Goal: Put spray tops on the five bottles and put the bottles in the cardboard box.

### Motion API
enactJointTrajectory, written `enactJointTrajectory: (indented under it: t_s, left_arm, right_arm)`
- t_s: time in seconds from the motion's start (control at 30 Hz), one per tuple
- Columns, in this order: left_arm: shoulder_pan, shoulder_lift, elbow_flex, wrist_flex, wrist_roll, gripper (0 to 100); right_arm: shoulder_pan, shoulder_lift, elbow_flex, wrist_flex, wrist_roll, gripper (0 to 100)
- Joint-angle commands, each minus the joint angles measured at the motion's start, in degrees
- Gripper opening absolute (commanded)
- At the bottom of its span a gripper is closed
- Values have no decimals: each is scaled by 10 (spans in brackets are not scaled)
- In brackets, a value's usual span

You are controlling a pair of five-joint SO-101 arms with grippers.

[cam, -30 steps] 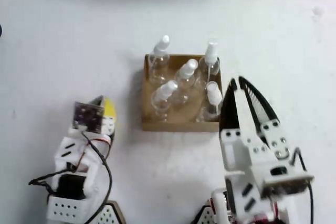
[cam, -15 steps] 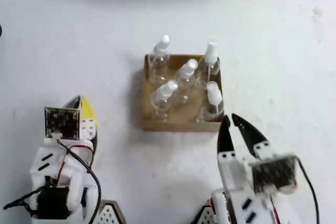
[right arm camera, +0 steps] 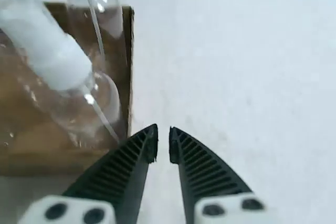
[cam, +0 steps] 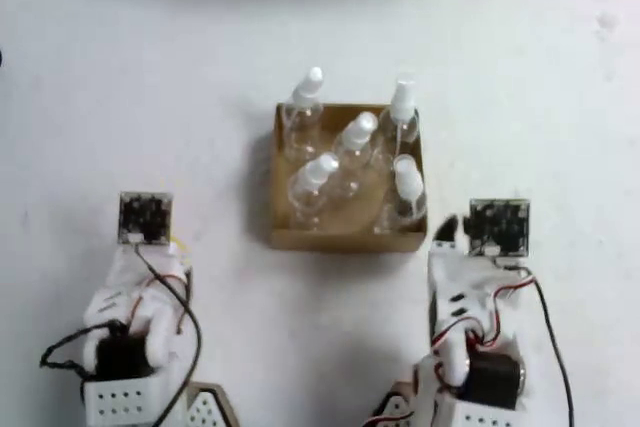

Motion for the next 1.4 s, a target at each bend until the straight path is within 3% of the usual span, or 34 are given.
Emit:
enactJointTrajectory:
  t_s: [0.0,0.2,0.4,0.7,1.37]
  left_arm:
    - [-5,-6,0,6,-5,24]
    - [-6,-6,0,60,-4,24]
    - [-5,-6,0,123,-4,24]
    - [-6,-6,0,125,-3,23]
    - [-8,-6,0,125,-4,24]
  right_arm:
    - [27,2,70,-16,-4,15]
    - [26,6,154,-12,-4,15]
    - [27,3,153,74,-2,15]
    - [66,3,153,98,-2,15]
    - [65,3,153,98,-2,15]
